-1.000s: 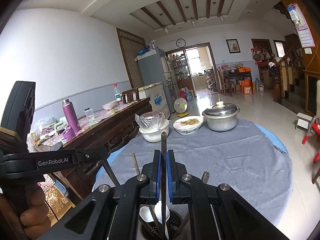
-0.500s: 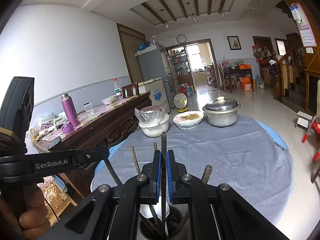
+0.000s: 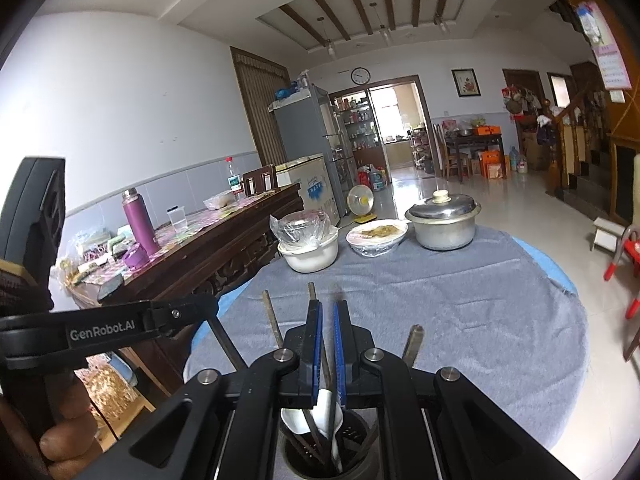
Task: Organize utensils
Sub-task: 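Open both tools to release the chopsticks into the cup, then withdraw both open tools up and back from the utensil cup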
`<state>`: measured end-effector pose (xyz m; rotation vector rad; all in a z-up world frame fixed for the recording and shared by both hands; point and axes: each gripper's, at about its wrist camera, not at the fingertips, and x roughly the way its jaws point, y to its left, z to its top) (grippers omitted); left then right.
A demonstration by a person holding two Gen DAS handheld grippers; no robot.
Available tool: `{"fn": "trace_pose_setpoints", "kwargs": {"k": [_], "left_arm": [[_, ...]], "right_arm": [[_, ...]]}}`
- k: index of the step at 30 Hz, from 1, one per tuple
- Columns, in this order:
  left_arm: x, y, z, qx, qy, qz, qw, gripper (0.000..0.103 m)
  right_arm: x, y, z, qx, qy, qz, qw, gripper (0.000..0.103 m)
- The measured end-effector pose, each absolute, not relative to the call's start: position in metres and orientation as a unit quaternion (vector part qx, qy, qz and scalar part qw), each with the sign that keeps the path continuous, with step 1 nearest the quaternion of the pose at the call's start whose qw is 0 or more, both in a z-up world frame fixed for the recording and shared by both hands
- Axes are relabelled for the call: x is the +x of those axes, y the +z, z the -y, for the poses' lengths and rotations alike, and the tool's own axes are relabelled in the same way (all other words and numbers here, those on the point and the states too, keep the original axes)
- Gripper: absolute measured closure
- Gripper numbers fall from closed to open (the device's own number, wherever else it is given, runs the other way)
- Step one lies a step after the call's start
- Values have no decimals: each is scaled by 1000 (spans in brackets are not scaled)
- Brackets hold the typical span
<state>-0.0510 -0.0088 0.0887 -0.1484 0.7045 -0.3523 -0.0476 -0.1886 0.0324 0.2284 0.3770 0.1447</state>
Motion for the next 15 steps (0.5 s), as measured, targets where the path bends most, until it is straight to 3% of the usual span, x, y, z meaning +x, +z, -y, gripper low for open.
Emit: {"fn": "trace_pose_setpoints", "kwargs": {"k": [4, 6, 8, 15], "left_arm": [[-52, 89, 7, -67, -162, -340, 924, 91], [-53, 90, 5, -67, -157, -337, 926, 58], [-54, 92, 2, -64, -144, -325, 932, 45], [-52, 90, 0, -54, -129, -323, 936, 42]], "right_arm": [[-47, 31, 191, 119, 68, -194, 971, 94], [-47, 31, 192, 124, 68, -197, 970, 94], [-46, 30, 194, 126, 66, -200, 970, 94], [-44, 28, 196, 130, 63, -200, 969, 94]]}}
